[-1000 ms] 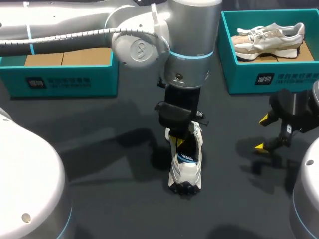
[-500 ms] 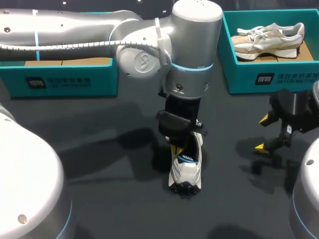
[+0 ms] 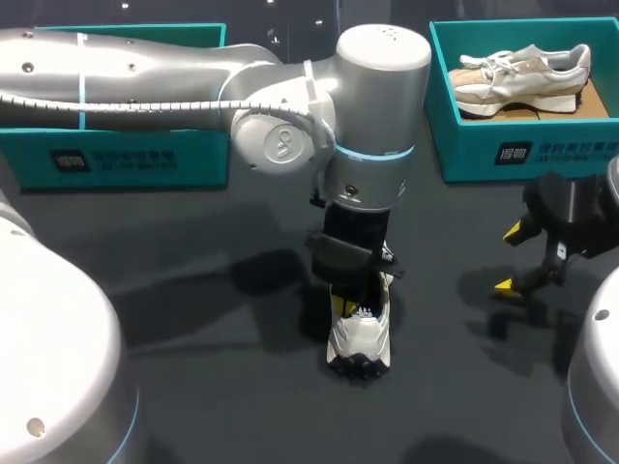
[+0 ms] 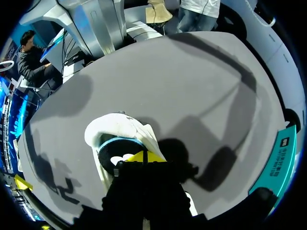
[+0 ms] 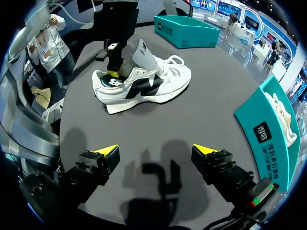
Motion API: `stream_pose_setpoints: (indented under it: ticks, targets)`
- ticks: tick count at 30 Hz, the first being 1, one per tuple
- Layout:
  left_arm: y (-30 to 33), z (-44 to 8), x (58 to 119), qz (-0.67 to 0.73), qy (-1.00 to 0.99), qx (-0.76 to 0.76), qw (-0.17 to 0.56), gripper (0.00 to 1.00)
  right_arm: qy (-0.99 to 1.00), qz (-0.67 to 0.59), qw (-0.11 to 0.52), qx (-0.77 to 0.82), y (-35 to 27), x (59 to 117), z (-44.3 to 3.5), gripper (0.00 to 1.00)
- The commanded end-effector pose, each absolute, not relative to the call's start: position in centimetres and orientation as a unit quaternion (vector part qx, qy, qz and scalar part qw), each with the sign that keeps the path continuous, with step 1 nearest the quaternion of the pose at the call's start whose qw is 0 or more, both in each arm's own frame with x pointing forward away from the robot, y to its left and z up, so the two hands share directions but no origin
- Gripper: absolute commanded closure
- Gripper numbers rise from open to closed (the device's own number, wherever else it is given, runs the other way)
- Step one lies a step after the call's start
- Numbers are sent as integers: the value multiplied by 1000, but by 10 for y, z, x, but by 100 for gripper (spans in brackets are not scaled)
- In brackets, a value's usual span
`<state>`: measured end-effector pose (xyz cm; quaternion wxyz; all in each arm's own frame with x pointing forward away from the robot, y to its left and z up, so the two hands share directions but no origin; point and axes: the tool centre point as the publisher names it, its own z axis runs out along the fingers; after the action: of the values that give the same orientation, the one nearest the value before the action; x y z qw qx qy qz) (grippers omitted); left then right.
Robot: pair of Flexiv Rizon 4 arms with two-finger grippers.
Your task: Take the shoe out of the shoebox, open the shoe tongue, remove and reinsert the insole, then place the shoe into the shoebox
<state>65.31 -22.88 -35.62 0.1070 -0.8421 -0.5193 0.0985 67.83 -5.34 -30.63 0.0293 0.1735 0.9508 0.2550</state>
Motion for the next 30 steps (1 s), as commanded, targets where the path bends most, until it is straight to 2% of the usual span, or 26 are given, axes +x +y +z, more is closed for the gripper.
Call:
stream_pose_setpoints:
  ticks: [1, 18, 30]
  targets:
    - [-226, -352, 652, 100, -518, -844, 100, 100, 951, 254, 30, 174, -53, 677, -306, 0]
    - [-233, -393, 655, 57, -556, -822, 111, 100, 951, 254, 30, 174, -53, 677, -306, 0]
    - [-232, -363, 662, 9, -562, -823, 78, 100, 951, 254, 30, 174, -53, 677, -306, 0]
